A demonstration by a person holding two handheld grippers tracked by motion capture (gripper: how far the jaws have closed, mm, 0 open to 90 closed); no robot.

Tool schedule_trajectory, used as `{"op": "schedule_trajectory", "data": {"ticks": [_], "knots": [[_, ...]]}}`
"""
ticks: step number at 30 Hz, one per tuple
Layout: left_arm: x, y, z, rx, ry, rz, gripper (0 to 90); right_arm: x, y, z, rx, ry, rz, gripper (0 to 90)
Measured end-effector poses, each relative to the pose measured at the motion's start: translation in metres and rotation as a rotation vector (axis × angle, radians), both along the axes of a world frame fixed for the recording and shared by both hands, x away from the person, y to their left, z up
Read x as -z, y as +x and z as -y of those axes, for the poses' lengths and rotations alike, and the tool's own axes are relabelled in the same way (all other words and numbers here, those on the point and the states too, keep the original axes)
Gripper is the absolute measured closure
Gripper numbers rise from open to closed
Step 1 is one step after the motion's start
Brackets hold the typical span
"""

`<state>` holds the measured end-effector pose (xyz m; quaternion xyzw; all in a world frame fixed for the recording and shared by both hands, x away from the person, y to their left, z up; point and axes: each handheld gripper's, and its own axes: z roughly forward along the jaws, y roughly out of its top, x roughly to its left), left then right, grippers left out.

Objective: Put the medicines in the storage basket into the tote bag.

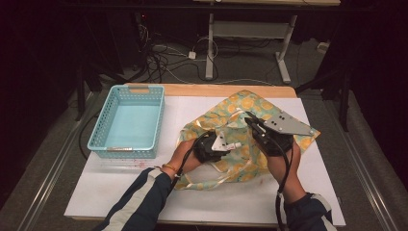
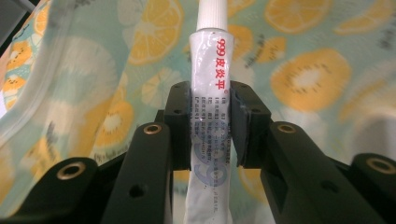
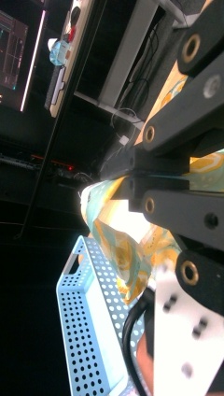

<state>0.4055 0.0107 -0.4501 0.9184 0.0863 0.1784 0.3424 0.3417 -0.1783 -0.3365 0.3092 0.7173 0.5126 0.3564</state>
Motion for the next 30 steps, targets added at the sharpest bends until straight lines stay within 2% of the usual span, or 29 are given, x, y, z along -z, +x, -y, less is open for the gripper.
{"op": "schedule_trajectory", "data": {"ticks": [1, 2, 3, 4, 5, 6, 10, 11, 14, 17, 22, 25, 27, 29, 30], "knots": [[-0.002, 0.004, 0.001, 0.028, 0.065, 0.016, 69.3, 0.000, 0.000, 0.000, -0.001, 0.001, 0.000, 89.8], [0.005, 0.002, 0.007, -0.028, -0.020, 0.003, 69.2, 0.000, 0.001, 0.000, -0.001, -0.001, -0.001, 89.8], [0.010, 0.001, 0.013, -0.064, -0.079, -0.012, 69.0, 0.001, 0.001, 0.000, -0.002, -0.003, -0.003, 89.8], [0.006, 0.003, 0.011, -0.012, 0.018, 0.010, 67.9, 0.001, 0.001, -0.001, -0.003, -0.003, -0.005, 89.8], [0.005, 0.003, 0.012, -0.004, 0.039, 0.018, 61.7, 0.002, 0.001, -0.001, -0.004, -0.003, -0.007, 89.9], [0.005, 0.002, 0.013, -0.018, 0.020, 0.019, 59.0, 0.002, 0.002, -0.001, -0.005, -0.005, -0.008, 89.8], [0.002, -0.006, 0.011, -0.031, -0.006, 0.035, 46.1, 0.004, 0.003, -0.001, -0.007, -0.013, -0.013, 89.8], [0.001, -0.009, 0.009, -0.024, -0.012, 0.041, 45.8, 0.004, 0.003, -0.001, -0.007, -0.015, -0.014, 89.9], [-0.001, -0.024, 0.002, -0.005, -0.028, 0.087, 39.4, 0.005, 0.003, 0.000, -0.003, -0.018, -0.019, 89.8], [-0.007, -0.039, -0.011, 0.015, -0.025, 0.122, 35.8, 0.006, 0.004, 0.001, 0.003, -0.020, -0.021, 89.8], [-0.024, -0.067, -0.041, 0.005, -0.043, 0.208, 35.3, 0.008, 0.004, 0.003, 0.004, -0.027, -0.028, 89.8], [-0.033, -0.078, -0.063, -0.008, -0.072, 0.218, 33.1, 0.010, 0.005, 0.004, 0.003, -0.032, -0.035, 89.8], [-0.036, -0.080, -0.078, -0.047, -0.061, 0.235, 33.0, 0.011, 0.005, 0.004, 0.001, -0.039, -0.038, 89.8], [-0.035, -0.077, -0.093, -0.118, -0.055, 0.249, 32.0, 0.012, 0.005, 0.004, -0.001, -0.043, -0.043, 89.7], [-0.033, -0.073, -0.100, -0.157, -0.065, 0.238, 29.2, 0.013, 0.005, 0.004, -0.002, -0.049, -0.046, 89.7]]}}
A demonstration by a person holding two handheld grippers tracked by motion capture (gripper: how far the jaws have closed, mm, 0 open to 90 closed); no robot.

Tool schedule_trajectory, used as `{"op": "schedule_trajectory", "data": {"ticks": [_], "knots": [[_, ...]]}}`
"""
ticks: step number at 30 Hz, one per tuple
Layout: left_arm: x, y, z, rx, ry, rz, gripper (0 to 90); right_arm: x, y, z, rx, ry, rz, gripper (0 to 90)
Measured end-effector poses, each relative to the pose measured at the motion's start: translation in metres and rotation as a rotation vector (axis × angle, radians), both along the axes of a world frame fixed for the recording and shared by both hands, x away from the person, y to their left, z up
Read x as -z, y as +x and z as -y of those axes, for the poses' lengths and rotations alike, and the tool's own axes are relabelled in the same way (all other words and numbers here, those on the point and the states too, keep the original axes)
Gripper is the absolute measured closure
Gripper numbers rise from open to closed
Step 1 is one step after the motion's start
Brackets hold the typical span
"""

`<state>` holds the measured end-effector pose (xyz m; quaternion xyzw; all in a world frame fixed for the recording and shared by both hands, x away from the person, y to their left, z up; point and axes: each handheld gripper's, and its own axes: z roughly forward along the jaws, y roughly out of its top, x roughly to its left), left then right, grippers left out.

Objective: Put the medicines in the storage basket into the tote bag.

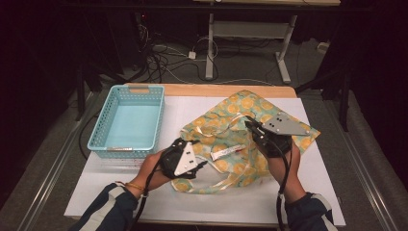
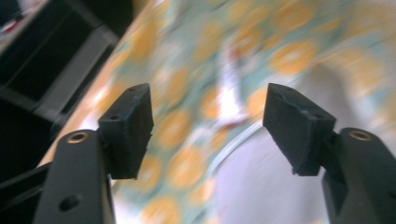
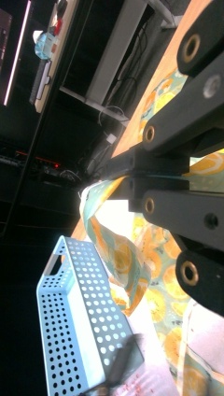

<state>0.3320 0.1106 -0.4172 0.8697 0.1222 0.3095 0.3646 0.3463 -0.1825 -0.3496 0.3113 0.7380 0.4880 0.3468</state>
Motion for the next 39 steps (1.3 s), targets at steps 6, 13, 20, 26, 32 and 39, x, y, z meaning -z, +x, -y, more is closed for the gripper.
{"op": "schedule_trajectory", "data": {"ticks": [6, 13, 20, 26, 32, 39], "knots": [[0.016, 0.023, -0.019, -0.116, 0.002, -0.070, 25.3, 0.008, -0.001, 0.007, 0.002, -0.011, -0.027, 89.7], [0.026, 0.029, -0.026, -0.128, 0.025, -0.143, 25.5, 0.012, -0.005, 0.023, 0.031, -0.023, -0.040, 89.7], [0.041, 0.018, -0.038, -0.145, 0.076, -0.188, 25.3, 0.016, -0.004, 0.036, 0.058, -0.030, -0.050, 89.7], [0.052, 0.022, -0.033, -0.171, 0.092, -0.173, 25.2, 0.019, -0.006, 0.041, 0.091, -0.067, -0.042, 89.7], [0.047, 0.039, -0.010, -0.219, 0.041, -0.109, 25.6, 0.024, -0.007, 0.056, 0.123, -0.048, -0.070, 89.7], [0.041, 0.068, 0.005, -0.323, -0.032, -0.126, 25.4, 0.022, -0.010, 0.071, 0.149, -0.021, -0.071, 89.7]]}}
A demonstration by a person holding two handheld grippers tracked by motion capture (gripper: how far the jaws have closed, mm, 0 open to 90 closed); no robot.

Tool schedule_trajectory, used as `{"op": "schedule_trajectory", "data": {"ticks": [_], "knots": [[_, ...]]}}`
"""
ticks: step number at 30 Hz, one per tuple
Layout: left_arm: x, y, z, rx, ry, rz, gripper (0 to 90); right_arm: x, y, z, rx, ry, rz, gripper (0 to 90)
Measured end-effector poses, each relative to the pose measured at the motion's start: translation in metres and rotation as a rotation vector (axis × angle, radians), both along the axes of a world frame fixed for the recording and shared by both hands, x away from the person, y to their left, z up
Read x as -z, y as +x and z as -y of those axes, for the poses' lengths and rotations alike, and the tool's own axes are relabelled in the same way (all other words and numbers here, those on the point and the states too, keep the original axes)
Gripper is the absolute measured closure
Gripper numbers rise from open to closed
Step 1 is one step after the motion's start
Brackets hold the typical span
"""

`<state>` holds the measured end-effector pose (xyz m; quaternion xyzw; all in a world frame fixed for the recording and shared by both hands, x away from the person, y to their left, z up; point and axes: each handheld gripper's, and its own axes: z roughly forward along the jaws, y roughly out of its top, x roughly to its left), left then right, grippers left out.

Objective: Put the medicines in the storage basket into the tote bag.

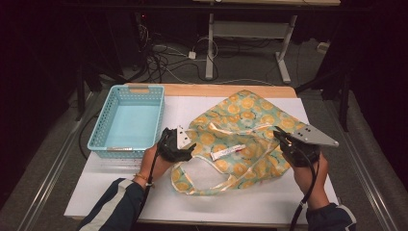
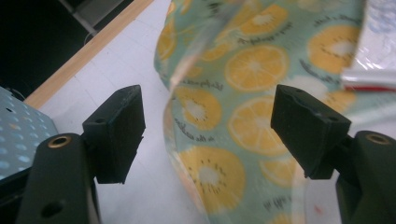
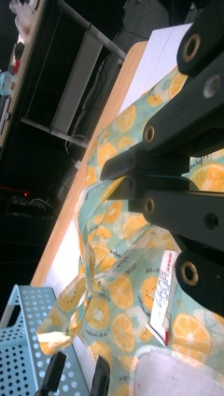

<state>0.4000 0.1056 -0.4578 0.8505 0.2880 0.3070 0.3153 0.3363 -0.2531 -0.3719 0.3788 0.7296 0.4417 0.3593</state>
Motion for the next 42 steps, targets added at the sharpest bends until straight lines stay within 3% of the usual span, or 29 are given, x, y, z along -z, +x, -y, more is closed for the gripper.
{"op": "schedule_trajectory", "data": {"ticks": [5, 7, 10, 14, 18, 20, 21, 22, 23, 27, 29, 32, 33, 34, 37, 42], "knots": [[0.000, 0.017, 0.008, -0.048, -0.008, -0.018, 25.8, -0.004, 0.001, 0.011, 0.028, 0.009, 0.015, 89.7], [-0.001, 0.019, 0.014, -0.055, 0.005, -0.024, 27.0, -0.005, 0.001, 0.014, 0.036, 0.009, 0.022, 89.7], [-0.001, 0.019, 0.020, -0.043, -0.024, -0.039, 28.2, -0.007, 0.001, 0.019, 0.047, 0.020, 0.026, 89.7], [0.001, 0.024, 0.027, -0.057, -0.011, -0.037, 32.3, -0.008, 0.000, 0.025, 0.055, 0.031, 0.028, 89.7], [0.001, 0.036, 0.027, -0.059, -0.034, -0.084, 43.3, -0.008, 0.001, 0.026, 0.032, 0.038, 0.016, 89.7], [0.001, 0.041, 0.028, -0.057, -0.035, -0.099, 58.2, -0.008, 0.001, 0.024, 0.019, 0.033, 0.015, 89.6], [0.000, 0.042, 0.028, -0.060, -0.038, -0.099, 58.7, -0.008, 0.001, 0.024, 0.013, 0.033, 0.011, 89.7], [-0.001, 0.042, 0.027, -0.058, -0.043, -0.093, 64.0, -0.008, 0.001, 0.023, -0.007, 0.047, 0.007, 89.6], [-0.001, 0.042, 0.027, -0.052, -0.047, -0.091, 74.7, -0.008, 0.000, 0.022, -0.033, 0.065, -0.004, 89.6], [-0.007, 0.039, 0.022, -0.043, -0.088, -0.090, 85.5, -0.005, -0.004, 0.011, -0.125, 0.057, -0.020, 89.5], [-0.013, 0.036, 0.019, -0.038, -0.117, -0.076, 86.5, -0.003, -0.007, 0.004, -0.161, 0.038, -0.033, 89.2], [-0.023, 0.028, 0.018, -0.028, -0.121, -0.063, 87.2, 0.003, -0.012, -0.006, -0.213, 0.025, -0.060, 87.8], [-0.026, 0.026, 0.018, -0.033, -0.100, -0.058, 87.3, 0.006, -0.014, -0.010, -0.232, 0.022, -0.073, 86.5], [-0.029, 0.023, 0.019, -0.041, -0.075, -0.048, 87.4, 0.009, -0.016, -0.013, -0.253, 0.010, -0.082, 83.7], [-0.037, 0.020, 0.016, -0.057, -0.063, -0.048, 87.5, 0.017, -0.023, -0.022, -0.326, -0.029, -0.106, 75.0], [-0.048, 0.017, 0.006, -0.056, -0.079, -0.037, 87.5, 0.033, -0.037, -0.037, -0.443, -0.144, -0.150, 56.9]]}}
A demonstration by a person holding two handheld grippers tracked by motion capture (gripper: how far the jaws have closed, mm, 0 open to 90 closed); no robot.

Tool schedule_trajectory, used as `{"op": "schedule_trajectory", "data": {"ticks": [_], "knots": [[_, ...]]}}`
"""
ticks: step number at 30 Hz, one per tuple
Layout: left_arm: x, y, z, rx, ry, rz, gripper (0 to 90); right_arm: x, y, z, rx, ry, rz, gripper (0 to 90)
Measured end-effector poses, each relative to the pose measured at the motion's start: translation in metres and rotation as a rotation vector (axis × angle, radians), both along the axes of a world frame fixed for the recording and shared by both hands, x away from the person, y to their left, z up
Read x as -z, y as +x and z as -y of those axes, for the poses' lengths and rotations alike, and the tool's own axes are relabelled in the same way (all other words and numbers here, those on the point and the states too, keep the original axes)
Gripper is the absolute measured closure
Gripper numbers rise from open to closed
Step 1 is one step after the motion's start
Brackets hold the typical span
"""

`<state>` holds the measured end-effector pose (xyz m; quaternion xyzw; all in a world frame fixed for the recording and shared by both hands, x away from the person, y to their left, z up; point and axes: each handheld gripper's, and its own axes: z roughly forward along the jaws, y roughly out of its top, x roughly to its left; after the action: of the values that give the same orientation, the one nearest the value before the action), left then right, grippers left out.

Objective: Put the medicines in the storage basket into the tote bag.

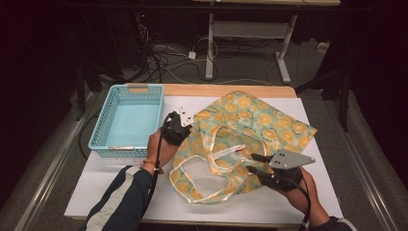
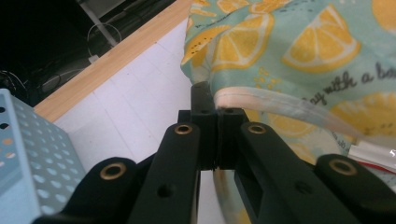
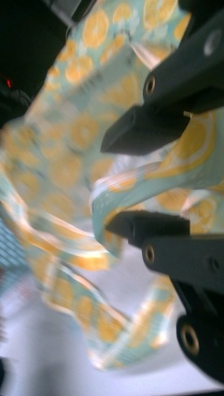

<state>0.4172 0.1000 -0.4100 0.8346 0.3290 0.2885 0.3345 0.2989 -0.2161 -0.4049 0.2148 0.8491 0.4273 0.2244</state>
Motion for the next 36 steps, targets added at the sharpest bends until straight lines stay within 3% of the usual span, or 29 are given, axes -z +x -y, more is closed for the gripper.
{"op": "schedule_trajectory", "data": {"ticks": [3, 6, 11, 16, 19, 23, 26, 27, 29, 30, 34, 36], "knots": [[-0.002, 0.000, -0.004, 0.000, 0.020, -0.002, 87.4, 0.017, -0.005, -0.012, -0.083, -0.046, -0.069, 51.4], [-0.002, 0.001, -0.009, -0.008, 0.030, -0.002, 87.5, 0.036, -0.007, -0.026, -0.148, -0.160, -0.120, 44.5], [-0.002, 0.001, -0.013, -0.016, 0.026, -0.008, 87.4, 0.048, -0.011, -0.038, -0.312, -0.180, -0.243, 27.7], [0.002, 0.000, -0.014, -0.014, 0.036, -0.011, 87.4, 0.063, -0.013, -0.052, -0.321, -0.262, -0.219, 26.7], [0.004, -0.001, -0.014, -0.012, 0.024, -0.016, 87.4, 0.069, -0.012, -0.056, -0.318, -0.303, -0.212, 31.5], [0.008, -0.002, -0.013, -0.002, 0.028, -0.022, 87.3, 0.070, -0.008, -0.051, -0.319, -0.265, -0.225, 61.0], [0.011, -0.004, -0.012, 0.003, 0.033, -0.024, 87.3, 0.069, -0.006, -0.051, -0.274, -0.266, -0.220, 75.8], [0.011, -0.006, -0.012, 0.004, 0.028, -0.020, 87.3, 0.068, -0.007, -0.051, -0.261, -0.286, -0.199, 83.6], [0.010, -0.009, -0.013, 0.017, 0.001, -0.033, 87.3, 0.067, -0.008, -0.051, -0.239, -0.323, -0.138, 87.2], [0.009, -0.011, -0.013, 0.018, -0.003, -0.026, 87.4, 0.063, -0.011, -0.050, -0.224, -0.329, -0.082, 87.8], [0.004, -0.015, -0.018, 0.025, -0.017, -0.010, 87.4, 0.033, -0.016, -0.038, -0.142, -0.199, 0.052, 88.9], [0.001, -0.016, -0.023, 0.024, -0.026, -0.003, 87.4, 0.018, -0.019, -0.031, -0.091, -0.159, 0.132, 89.1]]}}
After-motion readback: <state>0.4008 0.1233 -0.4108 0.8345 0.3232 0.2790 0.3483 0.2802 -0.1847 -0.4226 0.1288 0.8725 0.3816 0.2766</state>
